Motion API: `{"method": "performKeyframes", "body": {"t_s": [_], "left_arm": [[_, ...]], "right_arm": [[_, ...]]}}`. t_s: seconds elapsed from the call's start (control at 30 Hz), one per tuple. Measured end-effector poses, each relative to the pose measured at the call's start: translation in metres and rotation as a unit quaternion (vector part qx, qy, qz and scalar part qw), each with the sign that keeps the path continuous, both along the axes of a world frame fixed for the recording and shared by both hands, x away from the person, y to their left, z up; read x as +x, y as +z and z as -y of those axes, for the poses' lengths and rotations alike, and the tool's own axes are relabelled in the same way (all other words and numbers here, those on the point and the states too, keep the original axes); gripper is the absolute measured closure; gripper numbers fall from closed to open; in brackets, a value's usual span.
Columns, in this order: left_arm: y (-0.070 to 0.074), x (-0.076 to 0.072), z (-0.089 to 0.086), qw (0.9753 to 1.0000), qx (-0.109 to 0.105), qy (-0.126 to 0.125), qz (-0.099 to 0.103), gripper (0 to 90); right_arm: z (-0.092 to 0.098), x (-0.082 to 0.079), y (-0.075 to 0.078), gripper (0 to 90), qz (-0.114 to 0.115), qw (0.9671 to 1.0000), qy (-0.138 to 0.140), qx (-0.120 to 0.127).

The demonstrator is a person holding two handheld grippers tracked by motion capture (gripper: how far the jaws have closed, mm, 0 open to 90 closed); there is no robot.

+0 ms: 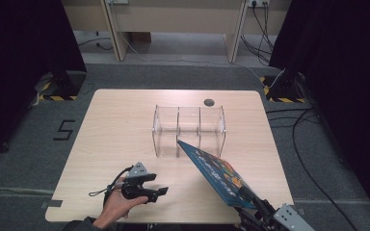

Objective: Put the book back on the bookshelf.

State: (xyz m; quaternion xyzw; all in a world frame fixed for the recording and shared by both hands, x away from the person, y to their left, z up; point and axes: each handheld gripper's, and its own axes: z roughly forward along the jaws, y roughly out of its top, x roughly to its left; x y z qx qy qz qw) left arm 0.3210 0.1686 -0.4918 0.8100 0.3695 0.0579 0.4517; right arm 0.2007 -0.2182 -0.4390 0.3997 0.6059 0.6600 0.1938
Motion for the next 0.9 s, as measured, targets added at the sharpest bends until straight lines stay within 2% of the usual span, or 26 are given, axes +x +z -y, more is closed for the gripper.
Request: {"method": "performKeyframes", "body": {"t_s": [0.03,0.07,0.1,0.13,0.3,0.33,0.5,0.53,0.63,0.7,0.73,0.9], "left_arm": [[0.0,0.0,0.0,1.0,0.0,0.0,0.0,26.3],[0.0,0.0,0.0,1.0,0.001,-0.001,0.0,26.3],[0.0,0.0,0.0,1.0,0.001,-0.001,0.0,26.3],[0.0,0.0,0.0,1.0,0.001,-0.001,0.0,26.2],[0.0,0.0,0.0,1.0,0.001,0.0,0.001,26.3],[0.0,0.0,0.0,1.0,0.001,0.0,0.001,26.3],[0.0,0.0,0.001,1.0,0.003,-0.003,0.0,26.2],[0.0,0.0,0.001,1.0,0.003,-0.004,0.0,26.3],[0.0,-0.001,0.001,1.0,0.003,-0.005,0.001,26.3],[0.0,0.0,0.001,1.0,0.002,-0.004,0.001,26.3],[0.0,0.0,0.001,1.0,0.002,-0.004,0.001,26.3],[0.0,0.0,0.002,1.0,0.003,-0.005,0.001,26.3]], "right_arm": [[0.0,0.0,0.0,52.3,0.0,1.0,0.0,0.0],[0.002,0.0,0.001,52.6,-0.004,0.9999,0.0,0.011],[0.002,0.0,0.001,52.6,-0.004,0.9999,0.0,0.011],[0.003,-0.001,0.001,53.1,-0.003,1.0,-0.003,0.001],[0.005,-0.001,0.001,53.4,-0.007,0.9999,-0.01,0.008],[0.007,-0.001,0.002,54.7,-0.008,0.9998,-0.018,0.008],[0.014,-0.003,0.003,59.0,-0.006,0.9994,-0.035,0.001],[0.019,-0.003,0.002,62.1,0.0,0.9988,-0.048,-0.005],[0.024,-0.003,0.002,65.4,0.004,0.9982,-0.06,-0.01],[0.028,-0.004,0.002,69.0,0.012,0.9969,-0.073,-0.028],[0.03,-0.004,0.002,69.4,0.014,0.9965,-0.078,-0.026],[0.032,-0.004,0.004,70.5,0.019,0.9956,-0.085,-0.035]]}}
